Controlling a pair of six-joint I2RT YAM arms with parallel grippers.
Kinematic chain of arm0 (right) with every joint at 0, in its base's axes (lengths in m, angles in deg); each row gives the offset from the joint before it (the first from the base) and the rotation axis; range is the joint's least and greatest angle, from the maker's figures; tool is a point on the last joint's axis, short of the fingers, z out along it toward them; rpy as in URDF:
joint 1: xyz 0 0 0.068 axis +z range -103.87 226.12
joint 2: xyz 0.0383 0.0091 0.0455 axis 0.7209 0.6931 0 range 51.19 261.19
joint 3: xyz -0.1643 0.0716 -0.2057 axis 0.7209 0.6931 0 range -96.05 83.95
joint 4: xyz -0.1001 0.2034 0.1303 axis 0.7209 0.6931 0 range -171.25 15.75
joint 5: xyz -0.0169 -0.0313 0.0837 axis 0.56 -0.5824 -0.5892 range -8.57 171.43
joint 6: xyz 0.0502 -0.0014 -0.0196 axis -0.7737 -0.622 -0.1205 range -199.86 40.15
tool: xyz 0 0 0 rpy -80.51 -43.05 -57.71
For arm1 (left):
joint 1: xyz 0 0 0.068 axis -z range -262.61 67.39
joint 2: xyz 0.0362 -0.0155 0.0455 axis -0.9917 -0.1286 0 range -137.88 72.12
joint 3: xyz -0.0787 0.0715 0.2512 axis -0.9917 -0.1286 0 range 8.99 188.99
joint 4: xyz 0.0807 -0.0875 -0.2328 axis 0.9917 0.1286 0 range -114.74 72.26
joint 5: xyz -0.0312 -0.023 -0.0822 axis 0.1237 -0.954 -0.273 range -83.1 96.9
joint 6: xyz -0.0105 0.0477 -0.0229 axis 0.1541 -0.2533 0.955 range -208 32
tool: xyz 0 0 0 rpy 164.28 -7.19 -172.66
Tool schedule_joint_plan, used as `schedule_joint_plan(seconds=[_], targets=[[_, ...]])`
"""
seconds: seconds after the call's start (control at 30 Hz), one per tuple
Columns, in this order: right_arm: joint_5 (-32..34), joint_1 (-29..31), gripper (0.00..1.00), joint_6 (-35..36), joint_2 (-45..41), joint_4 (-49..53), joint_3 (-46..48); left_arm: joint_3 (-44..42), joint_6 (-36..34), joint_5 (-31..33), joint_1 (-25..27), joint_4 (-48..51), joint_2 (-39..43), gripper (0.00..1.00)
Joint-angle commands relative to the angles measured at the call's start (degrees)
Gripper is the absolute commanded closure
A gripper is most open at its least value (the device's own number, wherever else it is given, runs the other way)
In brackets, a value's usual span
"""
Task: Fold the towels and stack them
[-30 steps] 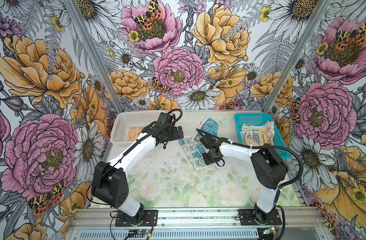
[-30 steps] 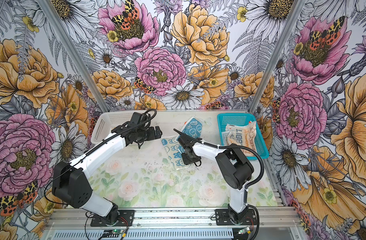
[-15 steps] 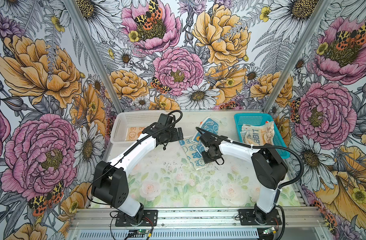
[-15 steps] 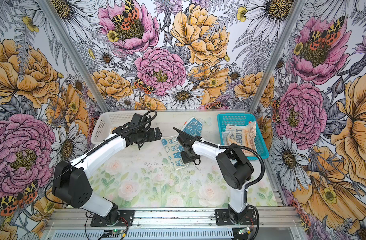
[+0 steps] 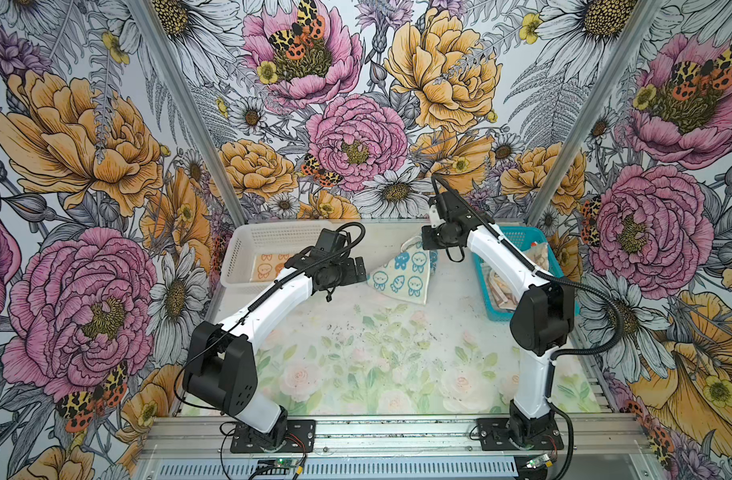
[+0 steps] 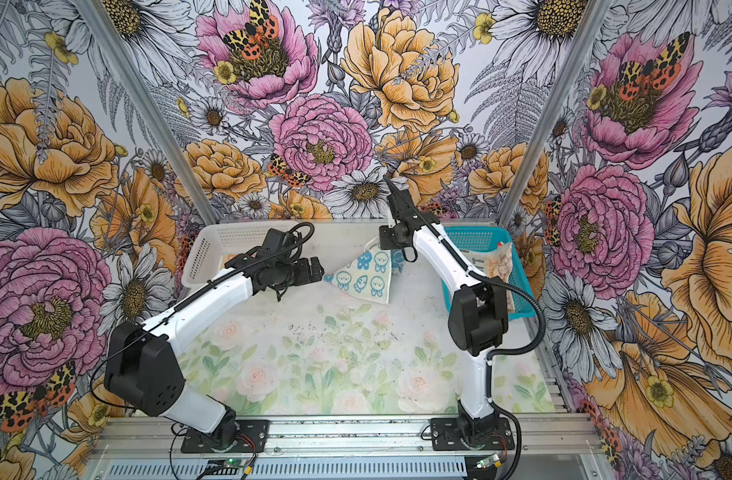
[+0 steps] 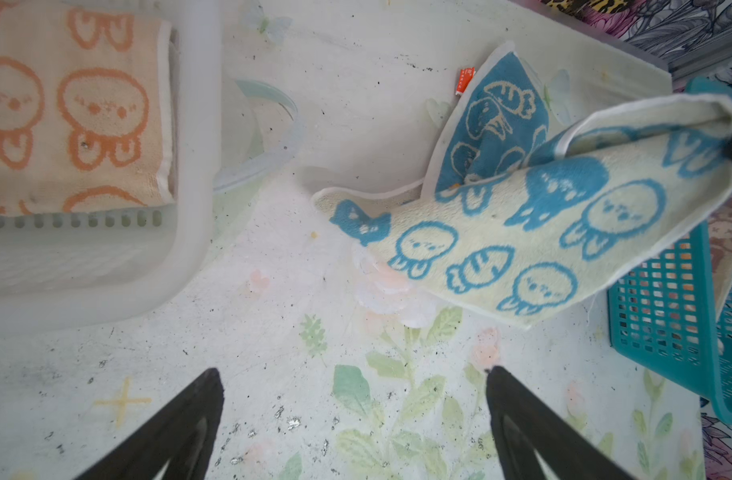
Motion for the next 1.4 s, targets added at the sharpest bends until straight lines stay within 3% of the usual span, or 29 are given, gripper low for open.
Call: schedule_joint_plan(seconds=[0.0,0.13,0.23,0.37,0.5,0.8,1.37], targets=[[-0.8,-3.1,0.99,1.6,8.1,4.0,-5.1,1.0,1.0,-1.5,0.8,-0.9,-1.6,0.01],[-0.6,-5.1,0.54,1.3,14.1,5.5,-11.2,1.8,0.8,-2.6,1.1,-0.9,-3.9,0.01],[-0.8,-5.3,0.34,1.5,13.3,6.0,-11.8,2.7,0.7,-3.2,1.7,-1.0,-5.7,0.01],[-0.7,-4.2,0.19,1.4,7.3,5.9,-6.6,3.9,0.3,-3.7,1.6,-1.0,-7.7,0.01],[-0.3,-1.2,0.19,1.3,0.5,5.5,3.2,4.9,-0.1,-4.6,1.1,-1.0,-9.4,0.01],[-2.7,4.9,0.35,-3.7,-4.9,-2.2,24.7,4.8,-0.8,-6.0,1.0,-1.1,-10.9,0.01],[0.1,5.8,0.5,-4.4,1.2,-5.4,27.2,2.4,-1.0,-6.9,0.8,-2.0,-10.8,0.01]])
